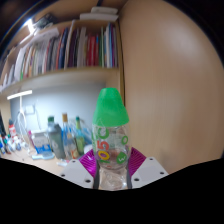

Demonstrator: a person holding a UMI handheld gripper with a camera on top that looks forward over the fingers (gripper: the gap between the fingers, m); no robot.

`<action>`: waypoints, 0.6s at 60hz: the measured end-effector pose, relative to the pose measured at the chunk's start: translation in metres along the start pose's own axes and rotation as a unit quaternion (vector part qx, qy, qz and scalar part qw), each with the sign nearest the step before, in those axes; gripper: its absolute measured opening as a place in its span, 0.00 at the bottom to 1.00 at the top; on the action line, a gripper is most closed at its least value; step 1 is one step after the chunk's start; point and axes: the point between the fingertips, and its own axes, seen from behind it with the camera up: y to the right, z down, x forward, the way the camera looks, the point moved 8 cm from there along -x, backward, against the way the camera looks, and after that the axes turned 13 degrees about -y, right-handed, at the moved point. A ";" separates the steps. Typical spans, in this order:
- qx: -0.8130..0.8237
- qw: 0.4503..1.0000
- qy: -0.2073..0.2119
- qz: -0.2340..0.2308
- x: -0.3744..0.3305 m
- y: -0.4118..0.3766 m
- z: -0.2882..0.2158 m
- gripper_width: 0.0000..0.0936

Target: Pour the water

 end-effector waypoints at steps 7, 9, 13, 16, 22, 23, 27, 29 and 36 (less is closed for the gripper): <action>-0.012 0.999 -0.040 0.004 0.027 0.001 0.068 0.43; -0.022 0.999 -0.038 0.005 0.032 0.004 0.077 0.41; -0.028 0.999 -0.044 0.006 0.036 0.000 0.096 0.45; -0.022 0.999 -0.042 0.005 0.038 0.002 0.106 0.47; 0.006 1.000 -0.014 0.000 0.043 0.006 0.104 0.47; 0.009 1.000 -0.016 -0.001 0.041 0.006 0.107 0.47; 0.006 1.000 -0.019 -0.002 0.040 0.005 0.108 0.47; 0.003 1.000 -0.017 -0.001 0.042 0.004 0.108 0.50; 0.000 0.998 -0.064 -0.001 0.040 0.003 0.111 0.62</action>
